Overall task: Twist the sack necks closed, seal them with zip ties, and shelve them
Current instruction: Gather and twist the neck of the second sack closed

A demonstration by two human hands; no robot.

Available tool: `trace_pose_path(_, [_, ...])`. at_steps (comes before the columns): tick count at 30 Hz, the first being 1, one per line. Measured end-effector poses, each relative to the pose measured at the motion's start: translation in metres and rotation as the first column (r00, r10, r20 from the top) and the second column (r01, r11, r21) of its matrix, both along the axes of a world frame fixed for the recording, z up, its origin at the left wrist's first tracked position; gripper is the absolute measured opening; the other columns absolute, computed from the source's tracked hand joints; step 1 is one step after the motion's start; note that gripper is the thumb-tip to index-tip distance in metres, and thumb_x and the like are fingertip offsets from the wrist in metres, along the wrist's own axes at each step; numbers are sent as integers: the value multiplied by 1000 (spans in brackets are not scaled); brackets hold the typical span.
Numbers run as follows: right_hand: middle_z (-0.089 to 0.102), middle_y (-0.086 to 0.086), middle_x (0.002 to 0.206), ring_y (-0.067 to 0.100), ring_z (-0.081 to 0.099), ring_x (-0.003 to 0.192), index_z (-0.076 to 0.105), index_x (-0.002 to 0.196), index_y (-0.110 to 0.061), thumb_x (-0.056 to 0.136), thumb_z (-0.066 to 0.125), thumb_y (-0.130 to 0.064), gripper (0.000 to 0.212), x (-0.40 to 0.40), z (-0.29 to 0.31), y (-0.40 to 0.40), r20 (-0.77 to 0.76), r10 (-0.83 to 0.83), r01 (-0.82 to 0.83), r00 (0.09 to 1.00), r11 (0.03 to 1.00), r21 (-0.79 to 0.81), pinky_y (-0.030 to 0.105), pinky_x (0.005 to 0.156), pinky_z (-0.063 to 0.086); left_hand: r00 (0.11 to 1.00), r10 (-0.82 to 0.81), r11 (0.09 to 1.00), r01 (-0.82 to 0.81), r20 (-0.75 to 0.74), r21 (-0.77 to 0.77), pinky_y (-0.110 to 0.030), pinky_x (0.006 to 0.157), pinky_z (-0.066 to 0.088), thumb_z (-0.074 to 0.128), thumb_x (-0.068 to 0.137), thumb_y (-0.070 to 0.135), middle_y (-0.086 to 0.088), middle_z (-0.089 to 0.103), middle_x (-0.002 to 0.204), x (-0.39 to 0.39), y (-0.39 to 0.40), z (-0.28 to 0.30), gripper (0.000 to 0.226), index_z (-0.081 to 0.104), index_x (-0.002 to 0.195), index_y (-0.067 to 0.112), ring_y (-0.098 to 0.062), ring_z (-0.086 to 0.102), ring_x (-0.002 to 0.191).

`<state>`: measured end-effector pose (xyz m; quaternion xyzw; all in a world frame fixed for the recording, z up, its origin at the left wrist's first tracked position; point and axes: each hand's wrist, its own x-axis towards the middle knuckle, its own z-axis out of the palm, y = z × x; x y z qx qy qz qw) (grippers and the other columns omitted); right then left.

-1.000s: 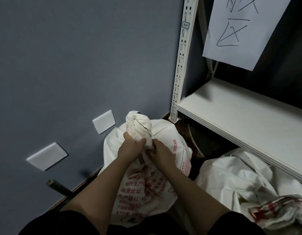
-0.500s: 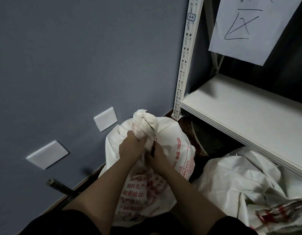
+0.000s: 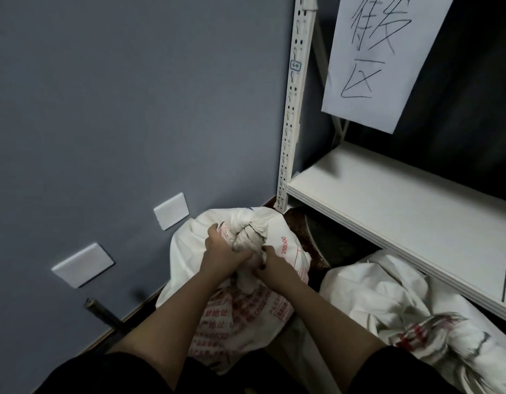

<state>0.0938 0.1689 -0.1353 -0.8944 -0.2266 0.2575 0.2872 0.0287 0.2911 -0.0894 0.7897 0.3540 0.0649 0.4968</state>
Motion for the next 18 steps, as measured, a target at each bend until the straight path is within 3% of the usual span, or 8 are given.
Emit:
trace_pose_path(4, [56,21,125,33,60,106,19,145,-9,89,62,-17,71,-2,6,-19,-181,-57,58,982,998,2,39,86,49,997,-69,996,71,-41,62,-41,107,35,87,62,31,-19,26,150,-7,-14,14,125,2,151,13,-35,34,136])
trace_pose_path(8, [45,15,127,19,53,87,10,148,-12,90,57,-10,76,-6,12,-34,-316,26,-41,948,998,-41,26,63,45,990,-123,987,129,-66,98,-39,109,32,86,65,29,-18,19,151,-14,-24,21,122,1,151,17,-33,32,137])
trace_pose_path(11, [41,19,139,30,50,116,11,148,-8,89,57,-8,75,-11,14,-42,-234,61,-88,970,990,-109,33,81,46,982,-175,978,182,-73,101,-41,113,30,82,65,33,-14,17,153,-17,-32,30,118,3,151,19,-31,28,139])
trace_pose_path(13, [39,21,144,33,45,127,8,149,-8,90,56,-9,76,-12,20,-47,-191,64,-94,980,984,-151,34,93,44,977,-200,969,209,-79,132,-45,115,25,68,59,46,-10,16,155,-18,-37,38,113,7,151,19,-28,22,142])
trace_pose_path(15, [42,19,143,31,46,127,14,149,-9,92,53,-11,69,-11,26,-52,-176,39,-65,984,987,-146,33,98,43,979,-190,965,199,-67,173,-47,116,19,53,63,49,-4,19,157,-17,-43,48,100,14,150,19,-23,17,145])
trace_pose_path(18, [54,13,134,28,54,118,42,136,-17,90,48,-14,46,-5,41,-62,-69,-29,21,997,993,-113,33,98,43,983,-181,951,171,12,258,-42,116,21,49,88,34,-4,29,153,-11,-51,62,64,29,146,18,-22,28,140])
